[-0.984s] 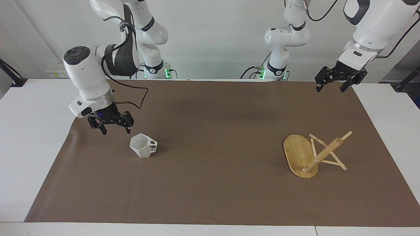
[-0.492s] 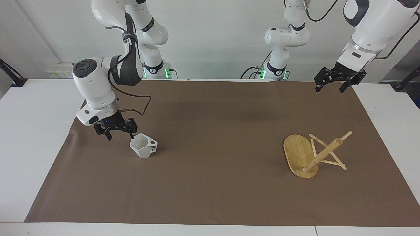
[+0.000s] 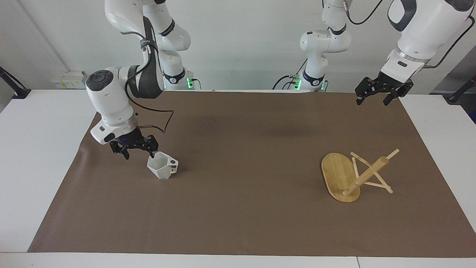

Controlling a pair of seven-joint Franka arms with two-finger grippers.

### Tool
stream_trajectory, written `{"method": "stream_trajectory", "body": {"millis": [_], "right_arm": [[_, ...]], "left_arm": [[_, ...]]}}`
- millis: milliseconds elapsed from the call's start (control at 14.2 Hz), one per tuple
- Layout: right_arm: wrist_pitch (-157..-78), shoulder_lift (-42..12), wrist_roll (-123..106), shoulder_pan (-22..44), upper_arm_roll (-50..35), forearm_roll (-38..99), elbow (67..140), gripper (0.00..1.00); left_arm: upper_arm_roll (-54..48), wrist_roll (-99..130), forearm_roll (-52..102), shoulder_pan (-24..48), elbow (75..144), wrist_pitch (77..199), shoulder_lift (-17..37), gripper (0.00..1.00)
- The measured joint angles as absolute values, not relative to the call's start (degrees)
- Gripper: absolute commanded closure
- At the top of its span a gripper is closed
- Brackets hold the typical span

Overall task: Hang cup on rack
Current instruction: 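Reach the right gripper toward the white hexagonal cup, then close the right gripper on the white cup's rim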

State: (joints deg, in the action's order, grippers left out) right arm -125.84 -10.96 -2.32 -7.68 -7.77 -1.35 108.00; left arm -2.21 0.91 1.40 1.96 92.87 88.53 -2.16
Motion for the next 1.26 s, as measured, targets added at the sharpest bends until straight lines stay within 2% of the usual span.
{"method": "stream_trajectory", "body": {"millis": [281, 843, 1265], "right_arm": [[-126.7, -11.0, -1.8, -7.7, -7.8, -1.3, 108.7, 0.00], [-133.8, -11.4, 0.1, -7.6, -7.9, -1.3, 113.7, 0.00], [-138.2, -13.6, 0.8, -7.6, -7.9, -1.3, 114.8, 0.02]], "left_arm": [[-2.2, 0.9, 1.4, 2.0, 93.1, 88.5, -2.3, 0.00], [-2.2, 0.9, 1.4, 2.0, 93.8, 88.6, -2.5, 0.00], [-2.2, 0.9, 1.4, 2.0, 94.6, 88.7, -2.9, 0.00]]}}
